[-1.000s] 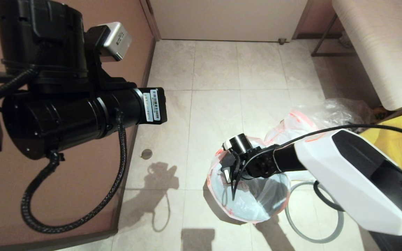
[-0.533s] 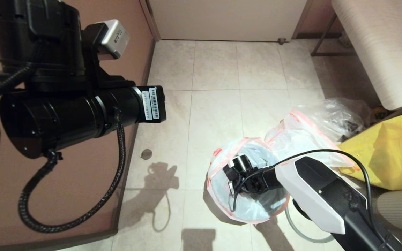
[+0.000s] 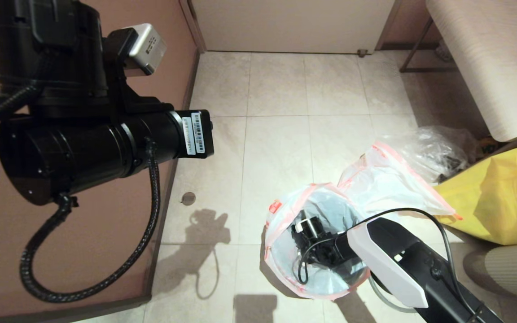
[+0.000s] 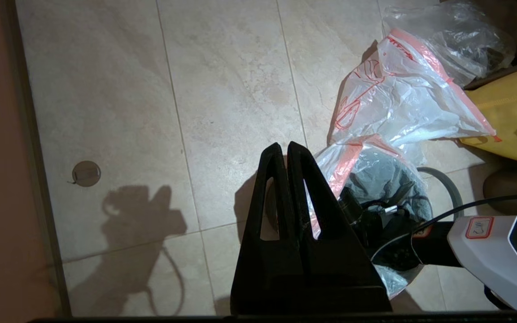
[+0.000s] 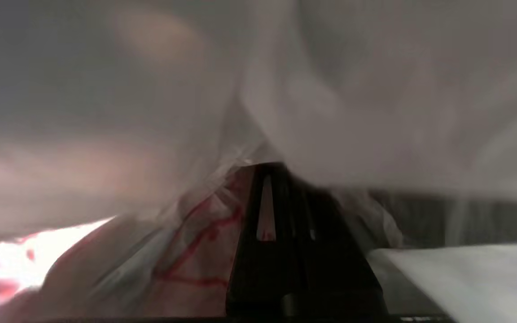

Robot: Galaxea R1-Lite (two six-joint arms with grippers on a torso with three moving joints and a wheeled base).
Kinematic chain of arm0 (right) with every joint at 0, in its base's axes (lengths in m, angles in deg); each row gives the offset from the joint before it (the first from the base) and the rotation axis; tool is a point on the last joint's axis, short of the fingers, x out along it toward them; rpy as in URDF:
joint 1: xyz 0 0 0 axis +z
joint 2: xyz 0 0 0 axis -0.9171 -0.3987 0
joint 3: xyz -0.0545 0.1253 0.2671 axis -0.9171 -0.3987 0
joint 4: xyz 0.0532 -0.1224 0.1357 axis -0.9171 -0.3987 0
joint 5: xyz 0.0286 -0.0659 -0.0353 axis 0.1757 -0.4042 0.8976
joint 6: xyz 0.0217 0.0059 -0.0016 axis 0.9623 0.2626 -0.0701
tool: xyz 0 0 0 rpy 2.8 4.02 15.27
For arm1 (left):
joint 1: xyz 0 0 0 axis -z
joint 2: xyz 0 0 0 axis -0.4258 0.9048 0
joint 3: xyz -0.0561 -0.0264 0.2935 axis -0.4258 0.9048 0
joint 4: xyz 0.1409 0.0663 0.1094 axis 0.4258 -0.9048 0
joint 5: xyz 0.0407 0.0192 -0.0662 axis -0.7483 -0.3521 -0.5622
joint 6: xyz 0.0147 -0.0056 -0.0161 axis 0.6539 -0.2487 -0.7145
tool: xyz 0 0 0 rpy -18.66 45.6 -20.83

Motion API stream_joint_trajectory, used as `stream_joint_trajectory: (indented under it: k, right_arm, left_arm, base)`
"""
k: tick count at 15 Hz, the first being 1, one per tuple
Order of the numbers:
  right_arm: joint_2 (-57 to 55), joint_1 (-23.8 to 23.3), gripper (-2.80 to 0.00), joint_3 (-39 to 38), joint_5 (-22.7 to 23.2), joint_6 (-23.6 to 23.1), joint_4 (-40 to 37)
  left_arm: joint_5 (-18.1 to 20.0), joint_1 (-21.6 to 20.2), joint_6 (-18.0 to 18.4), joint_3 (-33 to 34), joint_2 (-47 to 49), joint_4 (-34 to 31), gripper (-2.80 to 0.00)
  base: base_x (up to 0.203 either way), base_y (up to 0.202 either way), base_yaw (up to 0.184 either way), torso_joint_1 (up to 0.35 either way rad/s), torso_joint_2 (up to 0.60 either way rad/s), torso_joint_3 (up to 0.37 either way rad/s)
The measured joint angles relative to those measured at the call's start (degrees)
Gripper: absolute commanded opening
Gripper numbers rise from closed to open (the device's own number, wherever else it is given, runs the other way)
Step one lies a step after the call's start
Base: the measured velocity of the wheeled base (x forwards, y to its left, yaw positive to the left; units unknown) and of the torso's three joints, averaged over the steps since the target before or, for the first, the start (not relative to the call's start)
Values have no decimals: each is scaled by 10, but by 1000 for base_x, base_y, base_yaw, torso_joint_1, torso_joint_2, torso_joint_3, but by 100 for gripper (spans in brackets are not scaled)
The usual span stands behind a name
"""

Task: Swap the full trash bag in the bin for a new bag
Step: Put the new garbage bag on the trash can

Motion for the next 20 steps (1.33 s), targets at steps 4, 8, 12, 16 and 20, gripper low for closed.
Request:
stream_joint_trajectory:
  k: [4, 8, 12, 16, 20]
  right_arm:
    - [-5, 0, -280, 0, 2, -19, 0]
    - [68, 13, -280, -55, 2, 29, -2]
    - [264, 53, -280, -252, 1, 74, -4]
    - [482, 75, -280, -487, -21, 139, -9]
    - [674, 82, -280, -663, -55, 238, -9]
  left_arm:
    - [1, 0, 0, 1, 2, 0, -280]
    - [-2, 3, 0, 1, 1, -1, -280]
    - [-4, 15, 1, 6, 0, -6, -280]
    - [22, -13, 9, 18, 104, -3, -280]
    - [104, -45, 44, 35, 232, 18, -280]
  base:
    - [0, 0, 0, 0, 0, 0]
    - [0, 0, 0, 0, 0, 0]
    - [0, 0, 0, 0, 0, 0]
    - [0, 0, 0, 0, 0, 0]
    - [0, 0, 0, 0, 0, 0]
